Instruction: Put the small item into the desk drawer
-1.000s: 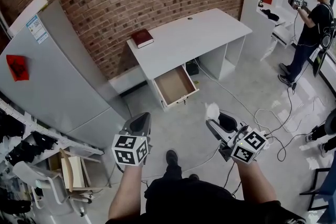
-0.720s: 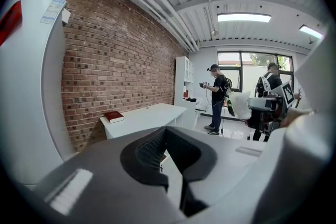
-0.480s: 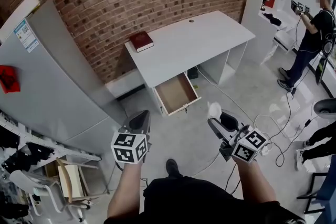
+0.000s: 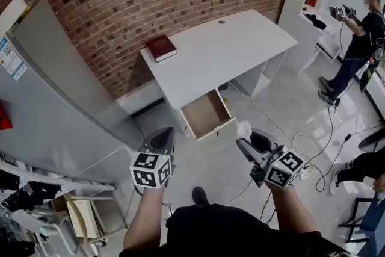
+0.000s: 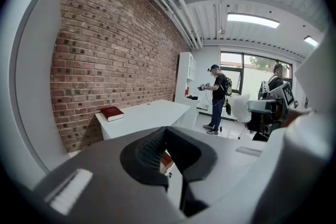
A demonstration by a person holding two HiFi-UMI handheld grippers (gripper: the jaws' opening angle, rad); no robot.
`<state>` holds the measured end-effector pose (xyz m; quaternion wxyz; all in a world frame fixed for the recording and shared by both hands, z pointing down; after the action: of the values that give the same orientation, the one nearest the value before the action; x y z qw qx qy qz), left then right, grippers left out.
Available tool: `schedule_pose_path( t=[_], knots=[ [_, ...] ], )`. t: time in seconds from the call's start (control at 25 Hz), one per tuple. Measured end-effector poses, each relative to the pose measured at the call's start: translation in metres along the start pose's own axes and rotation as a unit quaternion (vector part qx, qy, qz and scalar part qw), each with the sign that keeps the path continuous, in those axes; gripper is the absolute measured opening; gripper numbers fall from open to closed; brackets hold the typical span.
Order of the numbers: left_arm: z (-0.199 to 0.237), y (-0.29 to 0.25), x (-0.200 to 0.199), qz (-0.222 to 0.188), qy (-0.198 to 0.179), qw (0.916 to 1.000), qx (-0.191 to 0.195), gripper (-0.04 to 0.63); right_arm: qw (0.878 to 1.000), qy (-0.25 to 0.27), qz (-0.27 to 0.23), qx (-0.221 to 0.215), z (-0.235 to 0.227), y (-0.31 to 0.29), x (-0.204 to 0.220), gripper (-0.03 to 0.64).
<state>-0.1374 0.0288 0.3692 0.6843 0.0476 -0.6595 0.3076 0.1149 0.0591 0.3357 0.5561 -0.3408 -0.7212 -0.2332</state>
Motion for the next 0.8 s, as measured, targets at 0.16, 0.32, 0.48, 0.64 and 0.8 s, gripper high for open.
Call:
schedule_pose_path(
  t=[0.16, 0.32, 0.48, 0.64, 0.8],
  knots=[
    [0.027, -0.010, -0.003, -0.003, 0.009, 0.9999, 0.004, 0.012, 1.000, 0.002, 0.009, 0.007, -0.004, -0.027, -0.004, 0.153],
    [0.051, -0.012, -0.006, -0.008, 0.017, 0.9998, 0.011, 0.012, 1.000, 0.005, 0.011, 0.010, 0.003, -0.050, -0.007, 0.153],
    [0.068, -0.012, -0.009, -0.011, 0.011, 0.9997, 0.018, 0.011, 1.000, 0.006, 0.011, 0.019, 0.007, -0.063, -0.009, 0.153],
    [0.074, -0.011, -0.005, -0.010, 0.017, 0.9996, 0.021, 0.012, 1.000, -0.006, 0.018, 0.022, 0.009, -0.070, -0.001, 0.153],
    [0.077, -0.011, 0.001, -0.005, 0.024, 0.9995, 0.021, 0.012, 0.999, -0.011, 0.024, 0.019, 0.007, -0.077, 0.002, 0.153]
  ],
)
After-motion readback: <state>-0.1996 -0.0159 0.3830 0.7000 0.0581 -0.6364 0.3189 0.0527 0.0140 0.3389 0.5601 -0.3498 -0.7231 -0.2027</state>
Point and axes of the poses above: the fingertips, and each gripper's own axes: y backward along the fingers, z to its left, x out of its underside, the point moved 4 cm from there along y, backward along the fingers, and after that the axes turned 2 degrees about x, right-handed, at the moved point
